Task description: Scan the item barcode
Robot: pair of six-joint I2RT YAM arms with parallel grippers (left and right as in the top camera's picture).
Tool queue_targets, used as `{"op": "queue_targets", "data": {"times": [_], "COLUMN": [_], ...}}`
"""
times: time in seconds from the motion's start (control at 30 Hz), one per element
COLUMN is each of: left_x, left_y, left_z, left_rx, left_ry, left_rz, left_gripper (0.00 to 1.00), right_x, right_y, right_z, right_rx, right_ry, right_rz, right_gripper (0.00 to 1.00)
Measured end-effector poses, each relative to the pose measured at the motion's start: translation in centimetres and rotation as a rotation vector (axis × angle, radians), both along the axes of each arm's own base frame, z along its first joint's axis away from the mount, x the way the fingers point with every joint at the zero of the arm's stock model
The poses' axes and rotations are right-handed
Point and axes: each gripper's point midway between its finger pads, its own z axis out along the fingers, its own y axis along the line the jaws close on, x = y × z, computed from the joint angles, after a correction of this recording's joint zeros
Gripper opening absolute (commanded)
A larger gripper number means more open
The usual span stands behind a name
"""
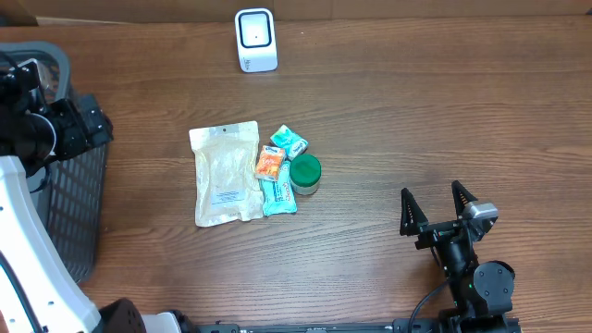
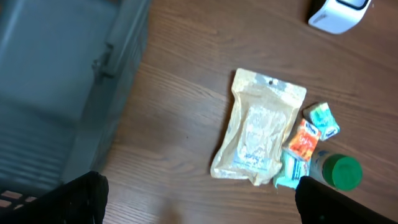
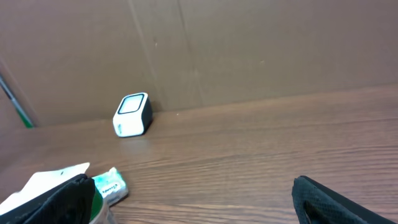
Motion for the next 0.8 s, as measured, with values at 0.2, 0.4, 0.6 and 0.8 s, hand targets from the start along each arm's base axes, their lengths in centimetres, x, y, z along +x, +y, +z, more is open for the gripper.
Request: {"op": "queue_targets", "data": {"times": [0.2,0.4,0.6,0.8], "left_x": [0.7,1.5,2.6,3.0], "left_y": [-0.2,-1.2,-2.7,-3.2], "left_z": [-0.1,0.4,1.4,2.4], "left_rx": [-0.023,-0.044,-0.056,-0.048], "left_ry": [-0.015,-0.061,-0.151,-0.208], "left_rz": [-0.012,-0.096,-0.248,-0.299], "left_gripper": [0.99,1.00,1.00,1.00], "right_x": [-0.1,-0.4,-0.9,-0.8], "right_y": [0.6,1.7,2.6,3.3], "right_z": [-0.1,0.0,-0.3,5.2], "right_rx": [0.023,0.044,0.045,0.025], "right_ry": [0.008,0.010,0.115,0.183], "right_rz": [0.036,0.101,0.154,0.200], "right_gripper": [1.00,1.00,1.00,1.00]}}
